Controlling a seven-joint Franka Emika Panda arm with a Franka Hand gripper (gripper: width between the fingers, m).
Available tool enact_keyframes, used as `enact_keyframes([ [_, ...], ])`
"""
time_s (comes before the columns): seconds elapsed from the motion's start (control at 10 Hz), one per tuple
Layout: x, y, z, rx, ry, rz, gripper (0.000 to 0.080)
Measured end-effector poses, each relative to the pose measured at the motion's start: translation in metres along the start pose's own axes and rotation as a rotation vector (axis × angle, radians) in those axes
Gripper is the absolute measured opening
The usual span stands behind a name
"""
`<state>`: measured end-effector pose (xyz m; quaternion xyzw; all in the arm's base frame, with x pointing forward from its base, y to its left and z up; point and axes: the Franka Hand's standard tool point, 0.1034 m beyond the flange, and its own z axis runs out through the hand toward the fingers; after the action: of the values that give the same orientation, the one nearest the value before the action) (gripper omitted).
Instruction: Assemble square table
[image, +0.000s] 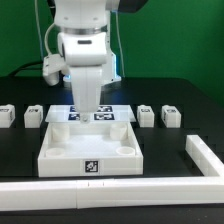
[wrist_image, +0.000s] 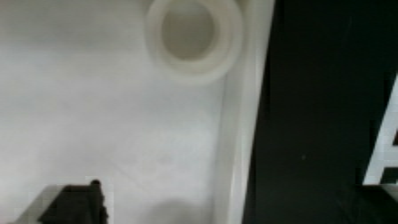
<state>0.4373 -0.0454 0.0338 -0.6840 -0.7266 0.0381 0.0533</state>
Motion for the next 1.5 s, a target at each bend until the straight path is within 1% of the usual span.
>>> enact_keyframes([
  [0.1, 0.0000, -0.0031, 0.0142, 0.016, 0.008, 0.004, 0.0650],
  [0.2, -0.0012, -0.0037, 0.0189, 0.015, 0.010, 0.008, 0.0650],
  [0.3, -0.0015, -0.0035, 0.0182, 0.014, 0.010, 0.009, 0.0650],
  [0.6, -0.0016, -0.0038, 0.0185, 0.015, 0.010, 0.010, 0.0245],
  [0.7, -0.0016, -0.0038, 0.0185, 0.015, 0.010, 0.010, 0.0245],
  [0.8, -0.0020, -0.0034, 0.0182, 0.013, 0.010, 0.012, 0.0074],
  [0.9, -0.0022, -0.0029, 0.0178, 0.011, 0.010, 0.012, 0.0061],
  [1.5, -0.0023, -0.0028, 0.0178, 0.011, 0.010, 0.012, 0.0062],
])
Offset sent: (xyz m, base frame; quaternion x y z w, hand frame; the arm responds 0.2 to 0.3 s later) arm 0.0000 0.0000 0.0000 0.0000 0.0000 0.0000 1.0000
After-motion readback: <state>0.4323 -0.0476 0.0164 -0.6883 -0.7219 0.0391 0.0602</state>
